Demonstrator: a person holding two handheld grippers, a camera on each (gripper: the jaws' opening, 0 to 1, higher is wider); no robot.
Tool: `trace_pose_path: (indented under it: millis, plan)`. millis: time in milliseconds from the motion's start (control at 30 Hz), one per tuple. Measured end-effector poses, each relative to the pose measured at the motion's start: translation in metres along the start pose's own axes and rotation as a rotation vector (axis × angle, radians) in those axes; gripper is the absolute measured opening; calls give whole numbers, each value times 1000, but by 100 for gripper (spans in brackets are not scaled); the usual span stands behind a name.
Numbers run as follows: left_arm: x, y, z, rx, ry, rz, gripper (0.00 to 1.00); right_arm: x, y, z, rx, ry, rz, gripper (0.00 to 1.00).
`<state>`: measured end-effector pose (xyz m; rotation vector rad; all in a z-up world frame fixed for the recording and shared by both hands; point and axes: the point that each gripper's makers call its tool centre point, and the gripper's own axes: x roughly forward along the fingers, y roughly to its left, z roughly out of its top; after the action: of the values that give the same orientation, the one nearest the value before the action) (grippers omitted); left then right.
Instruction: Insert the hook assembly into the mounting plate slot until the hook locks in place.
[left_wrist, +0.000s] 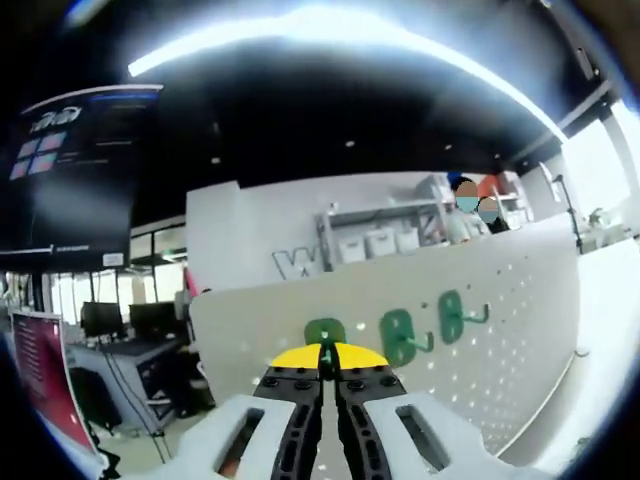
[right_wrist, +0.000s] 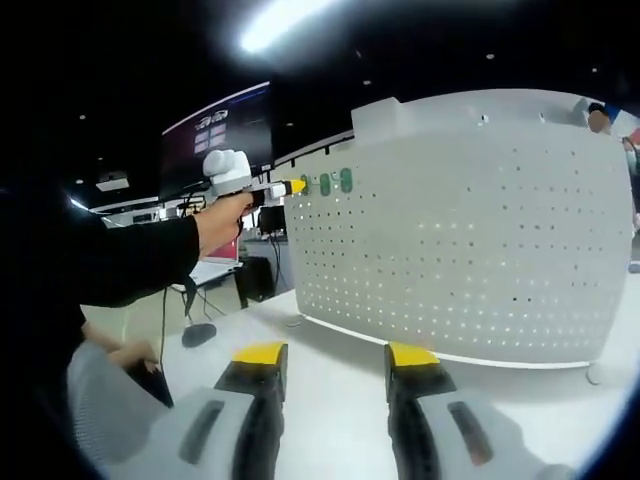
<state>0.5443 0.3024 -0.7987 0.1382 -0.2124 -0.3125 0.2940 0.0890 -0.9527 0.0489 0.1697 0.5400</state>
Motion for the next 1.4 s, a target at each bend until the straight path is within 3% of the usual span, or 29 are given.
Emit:
trace_pose_path:
  millis: [500,967,1167,1233,1300,1400]
  plan:
    - [3,0,-5,62,14,0,3,1,2,-3,5,12,9,36]
    - [5,-4,-5,275,50,7,3,2,2,-5,12,20,13,35]
    - [5,-4,-5,214,40,7,4,2,2,-5,13,18,15,35]
    - [5,-4,-5,74,18,-4,4,2,2,-5,13,19,16,35]
    - [4,-2,-5,-3,2,-17,5,2,2,-5,13,20,17,35]
    - [4,-3,-5,57,16,-11,5,2,2,-5,13,19,18,35]
